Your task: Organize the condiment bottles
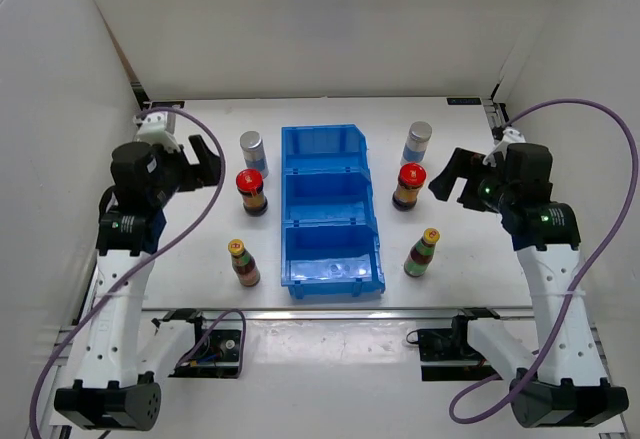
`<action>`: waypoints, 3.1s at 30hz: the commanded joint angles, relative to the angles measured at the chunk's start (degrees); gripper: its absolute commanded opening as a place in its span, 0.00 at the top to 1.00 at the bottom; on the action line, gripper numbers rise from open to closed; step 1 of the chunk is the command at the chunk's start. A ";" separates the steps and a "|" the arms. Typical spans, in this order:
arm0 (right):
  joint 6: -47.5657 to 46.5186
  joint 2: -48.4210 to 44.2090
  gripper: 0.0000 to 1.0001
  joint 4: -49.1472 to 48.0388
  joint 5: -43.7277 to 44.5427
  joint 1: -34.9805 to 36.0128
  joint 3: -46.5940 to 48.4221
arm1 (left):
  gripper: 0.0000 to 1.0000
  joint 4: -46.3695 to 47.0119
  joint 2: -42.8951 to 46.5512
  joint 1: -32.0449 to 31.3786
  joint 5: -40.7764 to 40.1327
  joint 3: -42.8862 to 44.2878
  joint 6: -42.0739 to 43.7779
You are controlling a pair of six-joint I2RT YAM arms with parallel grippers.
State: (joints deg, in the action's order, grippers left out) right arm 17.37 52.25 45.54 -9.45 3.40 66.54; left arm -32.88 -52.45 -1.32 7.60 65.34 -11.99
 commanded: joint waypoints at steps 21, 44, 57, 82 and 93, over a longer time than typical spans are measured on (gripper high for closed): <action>7.94 -23.25 0.00 -3.62 10.32 14.71 -22.50 | 0.00 -4.38 7.45 -2.11 0.14 -9.88 -2.43; 11.02 -23.60 0.28 -10.47 16.84 14.71 -33.06 | 0.00 -4.38 6.92 -2.11 -0.39 -9.88 -2.95; 7.51 -17.27 0.65 -13.28 20.26 16.99 -31.31 | 0.00 -4.38 6.92 -2.11 -0.39 -9.88 -2.95; -0.14 -6.63 0.99 -16.70 0.31 21.47 -9.41 | 0.00 -4.91 6.92 -2.11 -0.92 -9.88 -2.95; -2.60 4.61 0.99 -22.25 13.65 37.73 -8.01 | 0.00 -4.91 6.92 -2.11 -1.44 -9.88 -2.95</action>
State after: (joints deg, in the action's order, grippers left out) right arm 15.81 55.96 32.47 -0.91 39.00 54.96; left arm -37.74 -46.02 -3.22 6.81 55.48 -14.52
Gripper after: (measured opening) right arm 0.470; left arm 0.998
